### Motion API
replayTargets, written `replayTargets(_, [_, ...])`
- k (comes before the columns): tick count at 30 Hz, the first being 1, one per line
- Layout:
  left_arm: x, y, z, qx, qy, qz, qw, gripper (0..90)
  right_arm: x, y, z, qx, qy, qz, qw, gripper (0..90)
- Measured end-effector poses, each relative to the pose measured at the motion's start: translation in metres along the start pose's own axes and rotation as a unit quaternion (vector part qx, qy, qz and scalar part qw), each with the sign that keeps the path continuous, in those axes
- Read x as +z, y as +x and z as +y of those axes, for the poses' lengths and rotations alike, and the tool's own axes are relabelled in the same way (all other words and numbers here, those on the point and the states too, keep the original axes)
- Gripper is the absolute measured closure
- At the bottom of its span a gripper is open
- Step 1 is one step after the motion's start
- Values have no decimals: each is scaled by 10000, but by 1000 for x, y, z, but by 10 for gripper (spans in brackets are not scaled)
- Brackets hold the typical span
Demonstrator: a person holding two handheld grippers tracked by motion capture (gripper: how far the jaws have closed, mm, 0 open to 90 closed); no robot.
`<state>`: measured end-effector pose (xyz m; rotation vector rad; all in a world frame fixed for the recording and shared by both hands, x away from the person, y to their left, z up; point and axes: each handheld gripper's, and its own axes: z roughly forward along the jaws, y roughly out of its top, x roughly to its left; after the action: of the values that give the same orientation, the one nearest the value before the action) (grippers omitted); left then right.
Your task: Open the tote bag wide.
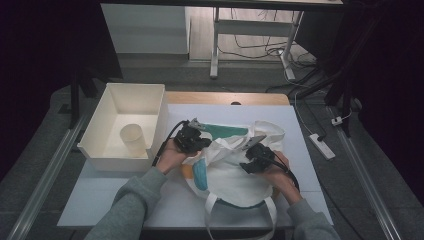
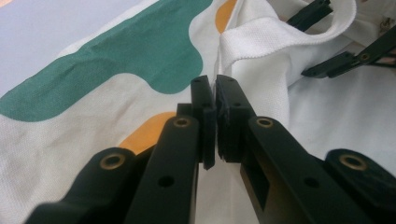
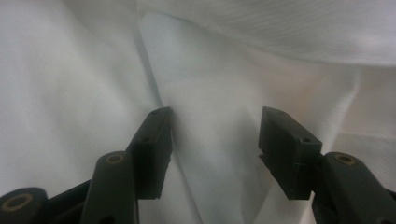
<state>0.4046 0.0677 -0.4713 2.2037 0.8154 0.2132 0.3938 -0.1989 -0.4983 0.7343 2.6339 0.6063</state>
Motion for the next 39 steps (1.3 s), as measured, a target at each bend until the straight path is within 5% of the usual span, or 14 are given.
replayTargets(3, [-1, 0, 0, 13, 1, 14, 10000, 858, 4, 1, 0, -181, 116, -119, 9997, 580])
replayTargets(7, [-2, 0, 0, 14, -10, 29, 10000, 858, -1, -1, 0, -244, -22, -45, 9997, 864])
replayTargets(12, [-10, 2, 0, 3, -116, 73, 9999, 858, -24, -1, 6, -375, -376, -45, 9986, 891])
replayTargets(21, [-29, 5, 2, -69, -436, -50, 9990, 853, -82, -9, 19, -281, -1146, 497, 9918, 891])
replayTargets(25, [-21, 2, 4, -28, -336, 52, 9994, 855, -69, -25, 16, 37, -1135, 718, 9909, 891])
replayTargets(28, [-9, 2, 5, -2, -215, 131, 9997, 854, -53, -44, 11, 412, -1239, 891, 9874, 890])
replayTargets(32, [3, 0, 7, 105, -70, 282, 9995, 855, -34, -59, 8, 641, -1227, 774, 9873, 890])
replayTargets(39, [13, 4, 5, 11, 3, 318, 9995, 855, -15, -69, 9, 832, -1237, 520, 9874, 890])
